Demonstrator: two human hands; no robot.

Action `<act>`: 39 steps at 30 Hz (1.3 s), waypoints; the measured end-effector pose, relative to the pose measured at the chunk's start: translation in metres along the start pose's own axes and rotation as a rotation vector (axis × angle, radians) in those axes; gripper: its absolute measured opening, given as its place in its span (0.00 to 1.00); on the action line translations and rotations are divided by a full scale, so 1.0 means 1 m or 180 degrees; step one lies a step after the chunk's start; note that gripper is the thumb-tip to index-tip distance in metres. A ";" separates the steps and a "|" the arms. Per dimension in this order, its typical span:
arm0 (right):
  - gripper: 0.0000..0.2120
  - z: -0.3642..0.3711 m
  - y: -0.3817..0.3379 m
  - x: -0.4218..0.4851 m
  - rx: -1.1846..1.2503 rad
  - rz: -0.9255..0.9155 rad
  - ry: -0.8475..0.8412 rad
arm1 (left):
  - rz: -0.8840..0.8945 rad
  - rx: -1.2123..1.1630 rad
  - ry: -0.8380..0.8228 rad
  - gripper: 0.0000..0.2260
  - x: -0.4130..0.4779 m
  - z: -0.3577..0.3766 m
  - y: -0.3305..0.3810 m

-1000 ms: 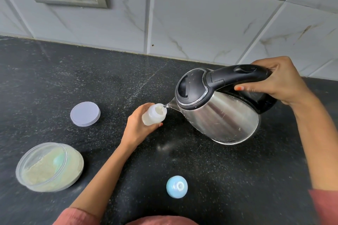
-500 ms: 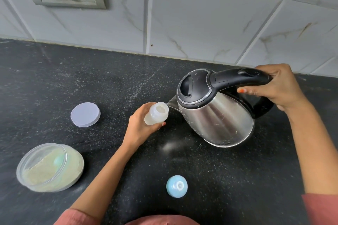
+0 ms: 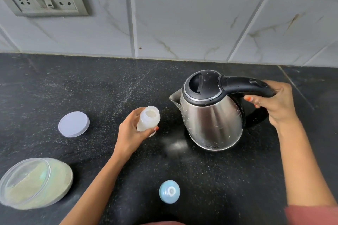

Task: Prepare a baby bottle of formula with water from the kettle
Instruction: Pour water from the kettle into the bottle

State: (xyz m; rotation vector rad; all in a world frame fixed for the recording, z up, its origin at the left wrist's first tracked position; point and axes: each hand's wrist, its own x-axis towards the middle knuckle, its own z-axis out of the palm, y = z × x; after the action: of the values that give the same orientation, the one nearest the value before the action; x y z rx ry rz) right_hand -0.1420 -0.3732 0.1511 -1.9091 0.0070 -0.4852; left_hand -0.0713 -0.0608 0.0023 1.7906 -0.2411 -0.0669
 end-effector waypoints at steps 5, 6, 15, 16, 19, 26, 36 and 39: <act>0.08 -0.013 0.019 -0.002 0.0110 0.0009 0.0368 | -0.0002 0.0031 0.0000 0.30 -0.006 0.004 0.000; 0.07 -0.016 0.023 -0.002 0.0160 0.0017 0.0433 | -0.0015 0.0033 -0.0012 0.30 -0.007 0.005 -0.001; 0.05 -0.028 0.056 0.014 0.0472 -0.0023 0.0675 | -0.0119 -0.0004 0.0041 0.29 -0.010 0.010 -0.001; 0.05 -0.029 0.058 0.017 0.0531 -0.0022 0.0662 | -0.0134 0.0001 0.0034 0.29 -0.010 0.010 -0.001; 0.08 -0.031 0.066 0.024 0.0716 0.0035 0.0599 | -0.0160 0.0013 0.0032 0.27 -0.011 0.011 0.004; 0.03 -0.039 0.088 0.037 0.0941 0.0080 0.0687 | -0.0194 -0.0002 0.0073 0.27 -0.012 0.015 0.006; 0.08 -0.051 0.113 0.036 0.1246 0.0233 0.0651 | -0.0190 -0.0010 0.0052 0.29 -0.012 0.019 0.009; 0.16 -0.051 0.113 0.033 0.1292 0.0282 0.0564 | -0.0226 -0.0056 0.0010 0.27 -0.014 0.021 0.011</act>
State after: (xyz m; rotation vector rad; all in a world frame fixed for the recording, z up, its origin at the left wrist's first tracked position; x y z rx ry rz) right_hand -0.1037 -0.4705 0.0767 -1.4590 0.1012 -0.5488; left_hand -0.0901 -0.0810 0.0068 1.7816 -0.1743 -0.1164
